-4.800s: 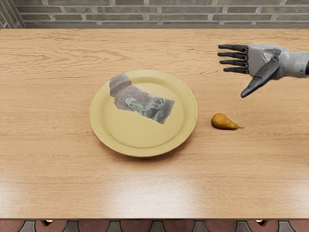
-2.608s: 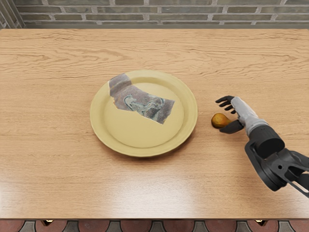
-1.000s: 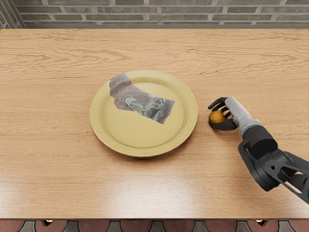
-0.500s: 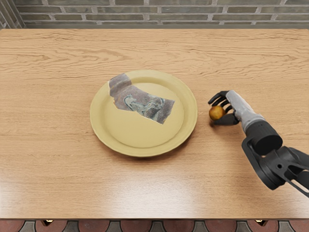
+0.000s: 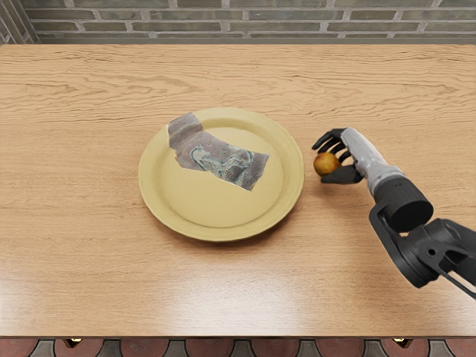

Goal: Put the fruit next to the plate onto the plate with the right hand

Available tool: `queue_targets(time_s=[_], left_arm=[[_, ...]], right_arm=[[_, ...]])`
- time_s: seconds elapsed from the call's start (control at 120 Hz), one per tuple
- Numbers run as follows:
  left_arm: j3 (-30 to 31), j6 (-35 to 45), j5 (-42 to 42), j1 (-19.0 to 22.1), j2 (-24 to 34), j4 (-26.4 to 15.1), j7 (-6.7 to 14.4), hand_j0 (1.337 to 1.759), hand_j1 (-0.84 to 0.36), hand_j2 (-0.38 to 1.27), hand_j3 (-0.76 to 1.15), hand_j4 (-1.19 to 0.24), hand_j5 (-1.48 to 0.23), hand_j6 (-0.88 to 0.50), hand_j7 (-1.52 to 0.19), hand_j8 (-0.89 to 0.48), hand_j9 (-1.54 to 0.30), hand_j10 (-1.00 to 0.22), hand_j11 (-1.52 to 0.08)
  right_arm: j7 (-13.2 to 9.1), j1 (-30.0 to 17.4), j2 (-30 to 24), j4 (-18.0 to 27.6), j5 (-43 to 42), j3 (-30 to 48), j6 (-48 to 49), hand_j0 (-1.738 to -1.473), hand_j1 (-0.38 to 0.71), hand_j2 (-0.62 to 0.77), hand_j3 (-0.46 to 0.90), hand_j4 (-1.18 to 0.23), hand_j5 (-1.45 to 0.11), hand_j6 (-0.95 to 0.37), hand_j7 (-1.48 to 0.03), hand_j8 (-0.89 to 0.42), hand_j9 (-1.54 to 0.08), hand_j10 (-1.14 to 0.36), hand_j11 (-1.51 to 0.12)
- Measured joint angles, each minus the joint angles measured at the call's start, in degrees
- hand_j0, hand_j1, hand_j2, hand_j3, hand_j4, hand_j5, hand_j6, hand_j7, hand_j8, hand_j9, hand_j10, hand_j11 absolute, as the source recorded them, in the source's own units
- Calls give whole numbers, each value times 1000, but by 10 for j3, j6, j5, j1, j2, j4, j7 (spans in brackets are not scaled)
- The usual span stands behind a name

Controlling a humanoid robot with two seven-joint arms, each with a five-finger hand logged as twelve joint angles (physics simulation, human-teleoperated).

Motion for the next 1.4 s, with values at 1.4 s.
queue_targets(time_s=[1.4], left_arm=[[0,0,0,0,0,0,0,1658,349,0,0,0,0,0,0,0,0,0,0]], right_arm=[[0,103,42,7,19,1,52,-1656,241,153,0,-599,-775,-558,-776,-528,-764,-605,-762]])
